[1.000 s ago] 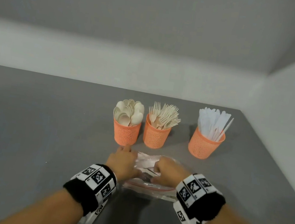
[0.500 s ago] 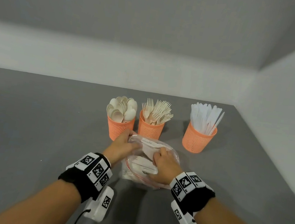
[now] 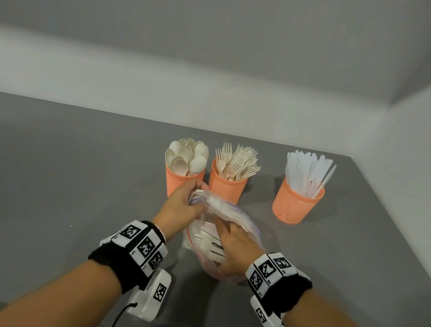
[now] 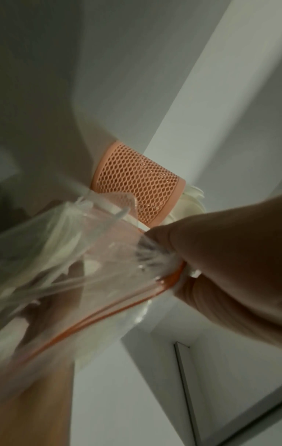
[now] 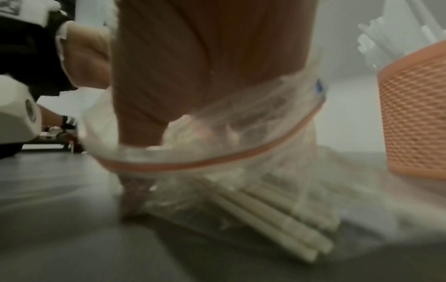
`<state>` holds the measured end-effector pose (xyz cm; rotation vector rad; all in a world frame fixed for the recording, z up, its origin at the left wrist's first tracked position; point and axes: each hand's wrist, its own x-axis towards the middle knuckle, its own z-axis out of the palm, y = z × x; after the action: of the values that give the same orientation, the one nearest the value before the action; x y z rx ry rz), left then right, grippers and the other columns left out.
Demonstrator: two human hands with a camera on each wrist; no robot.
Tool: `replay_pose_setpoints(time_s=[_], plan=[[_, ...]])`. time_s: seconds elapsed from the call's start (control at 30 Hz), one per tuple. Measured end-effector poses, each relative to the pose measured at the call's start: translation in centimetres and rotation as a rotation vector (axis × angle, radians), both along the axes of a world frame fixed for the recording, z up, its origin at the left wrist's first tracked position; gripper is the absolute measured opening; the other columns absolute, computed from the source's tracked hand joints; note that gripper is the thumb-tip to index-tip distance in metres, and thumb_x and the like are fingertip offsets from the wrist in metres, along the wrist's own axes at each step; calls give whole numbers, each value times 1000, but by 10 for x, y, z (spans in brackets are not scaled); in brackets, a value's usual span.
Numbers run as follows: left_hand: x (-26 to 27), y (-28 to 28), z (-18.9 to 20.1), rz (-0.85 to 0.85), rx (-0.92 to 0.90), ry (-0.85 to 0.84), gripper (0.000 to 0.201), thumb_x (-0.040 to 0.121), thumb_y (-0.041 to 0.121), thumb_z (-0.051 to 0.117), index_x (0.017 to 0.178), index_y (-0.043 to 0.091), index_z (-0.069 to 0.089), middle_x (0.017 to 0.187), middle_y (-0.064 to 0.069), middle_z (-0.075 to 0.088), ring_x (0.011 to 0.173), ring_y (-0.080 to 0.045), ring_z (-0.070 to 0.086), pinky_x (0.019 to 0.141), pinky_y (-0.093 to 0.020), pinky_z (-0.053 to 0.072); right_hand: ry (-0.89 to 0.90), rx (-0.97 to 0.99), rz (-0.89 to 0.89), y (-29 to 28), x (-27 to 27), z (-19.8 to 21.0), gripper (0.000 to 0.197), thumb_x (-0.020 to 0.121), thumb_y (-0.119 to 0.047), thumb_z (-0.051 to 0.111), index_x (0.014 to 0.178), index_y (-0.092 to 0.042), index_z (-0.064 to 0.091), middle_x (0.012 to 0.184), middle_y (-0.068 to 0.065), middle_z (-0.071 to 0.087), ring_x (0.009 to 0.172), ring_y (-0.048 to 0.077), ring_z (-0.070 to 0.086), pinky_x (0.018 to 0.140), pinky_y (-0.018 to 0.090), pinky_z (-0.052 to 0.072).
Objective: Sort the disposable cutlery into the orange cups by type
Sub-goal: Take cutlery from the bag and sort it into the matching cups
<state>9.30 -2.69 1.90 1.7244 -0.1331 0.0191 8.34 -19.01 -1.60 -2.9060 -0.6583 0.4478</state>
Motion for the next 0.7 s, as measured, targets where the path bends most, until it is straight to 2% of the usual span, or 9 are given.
replay_pose_setpoints(time_s=[0.07,0.17,0.23,0.27,0.33,0.43,0.5,0.57,0.7], plan=[[1,4,5,-16,113,-36,33,77,-5,64,98,18,55,92,-4,60,82,-17,56,73,-25,49,-2,42,-38,-1,3,-3,81,69,-30,73,137,-12,32,138,8,44,129,27,41,108,33,35],[3,12,9,-148,728,22,42,78,2,64,117,11,50,108,-2,56,95,-18,56,75,-20,41,66,46,-79,-8,6,-7,58,76,-26,66,129,-16,47,127,5,57,117,24,53,98,32,44],[3,19,6,-181,1083,87,31,82,3,56,113,1,55,115,-13,56,103,-26,56,77,-23,42,87,75,-111,-14,5,-9,53,81,-25,62,132,-21,46,130,2,56,120,24,52,100,32,43],[2,22,4,-164,1146,108,26,83,4,54,108,-1,58,114,-16,56,102,-28,56,80,-26,43,76,93,-120,-17,4,-11,55,83,-27,61,135,-23,42,134,0,52,125,23,48,104,31,39],[2,24,0,-91,1039,130,18,83,3,50,96,0,63,104,-16,59,93,-26,55,78,-28,43,82,156,-92,-21,3,-12,60,84,-32,60,139,-28,37,140,-4,47,130,21,43,108,31,34],[4,19,-2,12,585,220,22,77,-11,39,72,2,57,76,-14,58,78,-24,52,67,-31,43,108,376,-67,-18,-1,-12,67,77,-47,64,136,-37,36,138,-10,49,129,15,45,108,34,37],[4,12,4,0,219,358,26,77,-15,37,86,-6,60,83,-21,61,81,-28,57,76,-42,52,104,593,-145,-13,-6,-8,70,70,-50,65,134,-42,38,133,-19,50,125,7,47,107,34,37],[2,8,14,-109,-82,500,30,83,-16,38,98,-6,61,89,-21,66,82,-28,63,82,-41,54,150,686,-156,-14,-7,2,70,65,-42,64,132,-33,44,126,-17,53,118,5,49,106,28,36],[3,10,24,-287,-270,578,44,80,-22,32,96,3,64,91,-14,69,80,-24,67,72,-33,57,233,669,-155,-26,-2,14,61,72,-24,71,129,-20,51,124,-3,59,114,12,53,103,29,40]])
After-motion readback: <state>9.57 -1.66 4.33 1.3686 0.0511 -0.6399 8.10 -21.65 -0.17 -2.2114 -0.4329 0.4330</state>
